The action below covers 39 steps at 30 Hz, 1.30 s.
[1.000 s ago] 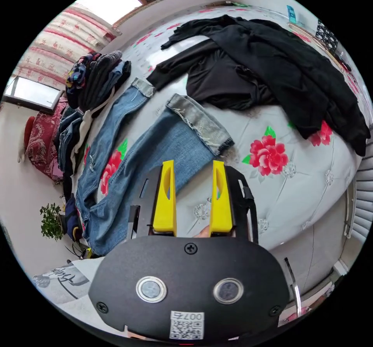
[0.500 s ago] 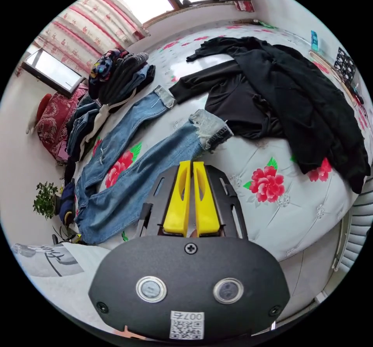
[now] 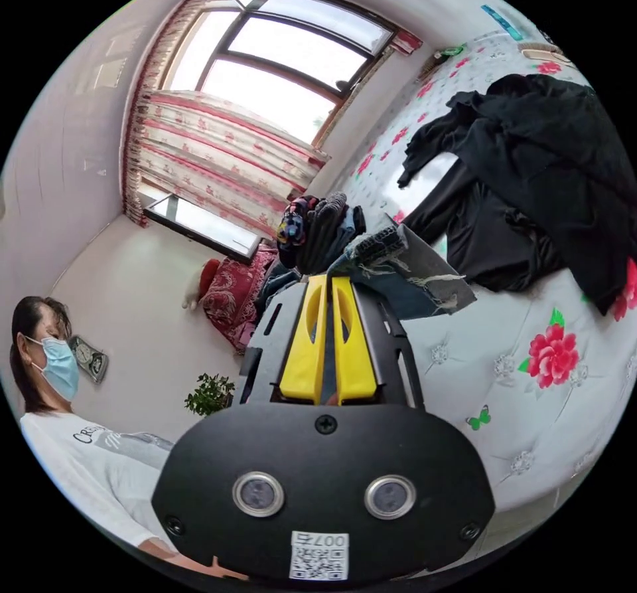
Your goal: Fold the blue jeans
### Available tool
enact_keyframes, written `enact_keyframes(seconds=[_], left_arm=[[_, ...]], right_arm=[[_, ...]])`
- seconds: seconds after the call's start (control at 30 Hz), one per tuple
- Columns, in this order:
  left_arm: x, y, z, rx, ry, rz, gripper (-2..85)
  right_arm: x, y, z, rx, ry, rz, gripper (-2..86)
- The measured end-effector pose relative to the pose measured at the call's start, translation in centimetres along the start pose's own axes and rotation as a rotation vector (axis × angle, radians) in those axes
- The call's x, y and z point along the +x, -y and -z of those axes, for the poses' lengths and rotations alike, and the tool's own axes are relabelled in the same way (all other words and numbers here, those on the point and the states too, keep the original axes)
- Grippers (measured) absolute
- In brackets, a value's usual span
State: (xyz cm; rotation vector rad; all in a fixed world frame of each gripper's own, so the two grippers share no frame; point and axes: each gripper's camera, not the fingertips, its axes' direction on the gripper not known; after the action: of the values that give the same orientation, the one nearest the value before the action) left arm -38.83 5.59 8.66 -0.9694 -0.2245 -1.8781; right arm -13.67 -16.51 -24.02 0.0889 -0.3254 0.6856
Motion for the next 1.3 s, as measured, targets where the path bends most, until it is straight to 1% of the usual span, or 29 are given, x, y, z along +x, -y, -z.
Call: enact_keyframes(seconds=[0.1, 0.13, 0.17, 0.2, 0.3, 0.37, 0.43, 0.5, 0.53, 0.57, 0.6, 0.63, 0.67, 0.7, 0.77, 0.8, 0.93, 1.0, 1.07, 1.13, 1.2, 1.3], left_arm=[[-1.0, -3.5, -1.0, -0.094, 0.167, 0.055, 1.2], [-1.5, -4.5, -1.0, -0.106, 0.183, 0.078, 3.1], [-2.7, -6.5, -1.0, -0.127, 0.209, 0.136, 7.0], [-3.9, -8.3, -1.1, -0.155, 0.227, 0.202, 9.0], [-6.1, -10.8, -1.6, -0.221, 0.18, 0.305, 12.1], [-6.6, -10.8, -1.2, -0.187, 0.171, 0.322, 12.8], [-6.6, -9.4, -1.5, -0.231, 0.181, 0.303, 12.4], [-6.0, -7.9, -1.5, -0.327, 0.294, 0.26, 9.5], [-6.0, -7.6, -1.3, -0.347, 0.312, 0.243, 8.3], [-6.2, -7.0, -0.9, -0.362, 0.268, 0.219, 5.1], [-6.9, -6.5, -0.1, -0.355, 0.214, 0.241, 2.4], [-7.3, -6.3, 0.4, -0.349, 0.182, 0.259, 1.4], [-7.9, -5.9, 1.5, -0.311, 0.091, 0.288, 0.1], [-8.0, -5.7, 2.1, -0.283, 0.038, 0.301, -0.2], [-7.8, -4.4, 5.6, -0.141, -0.208, 0.316, -0.8], [-6.9, -3.4, 7.4, -0.083, -0.316, 0.276, -0.9], [-3.6, 0.3, 13.4, 0.043, -0.512, 0.099, -0.9], [-2.7, 2.1, 16.4, 0.092, -0.516, 0.054, -1.0], [-2.7, 2.9, 17.5, 0.102, -0.478, 0.033, -1.0], [-3.6, 2.9, 17.3, 0.099, -0.445, 0.074, -1.0], [-5.3, 2.3, 16.0, 0.083, -0.425, 0.178, -1.0], [-6.3, 1.8, 14.3, 0.07, -0.395, 0.264, -1.0]], right_arm=[[-1.2, -0.7, -0.2, -0.029, -0.087, 0.015, -0.3], [-0.8, -1.5, 0.2, -0.033, -0.105, -0.007, -0.2], [-0.6, -1.9, 0.6, -0.032, -0.112, -0.019, -0.2], [-0.2, -2.6, 1.3, -0.031, -0.13, -0.039, -0.2], [0.1, -3.6, 3.2, -0.024, -0.162, -0.073, -0.2], [-0.3, -3.5, 4.1, -0.024, -0.174, -0.07, -0.2], [-1.1, -2.8, 4.5, -0.03, -0.172, -0.057, -0.2], [-1.9, -2.3, 4.5, -0.032, -0.154, -0.043, -0.2], [-2.3, -1.9, 4.6, -0.029, -0.139, -0.036, -0.2], [-2.5, -1.8, 4.7, -0.025, -0.134, -0.033, -0.2], [-2.9, -1.6, 4.9, -0.017, -0.123, -0.028, -0.2], [-3.1, -1.5, 5.1, -0.014, -0.109, -0.03, -0.2], [-3.2, -1.3, 5.2, -0.011, -0.101, -0.034, -0.2], [-3.4, -1.1, 5.5, -0.01, -0.084, -0.033, -0.2], [-3.7, -0.6, 6.1, -0.01, -0.063, -0.036, -0.2], [-4.0, -0.3, 6.7, -0.008, -0.054, -0.031, -0.2], [-4.7, 0.4, 9.1, 0.011, 0.026, -0.042, -0.2], [-4.4, 0.3, 10.3, 0.039, 0.056, -0.056, -0.3], [-3.8, 0.1, 10.7, 0.05, 0.06, -0.079, -0.2], [-2.6, -0.3, 10.2, 0.04, 0.06, -0.12, -0.2], [-1.7, -0.6, 9.5, 0.044, 0.046, -0.152, -0.2], [-0.9, -0.5, 7.8, 0.037, 0.031, -0.176, -0.2]])
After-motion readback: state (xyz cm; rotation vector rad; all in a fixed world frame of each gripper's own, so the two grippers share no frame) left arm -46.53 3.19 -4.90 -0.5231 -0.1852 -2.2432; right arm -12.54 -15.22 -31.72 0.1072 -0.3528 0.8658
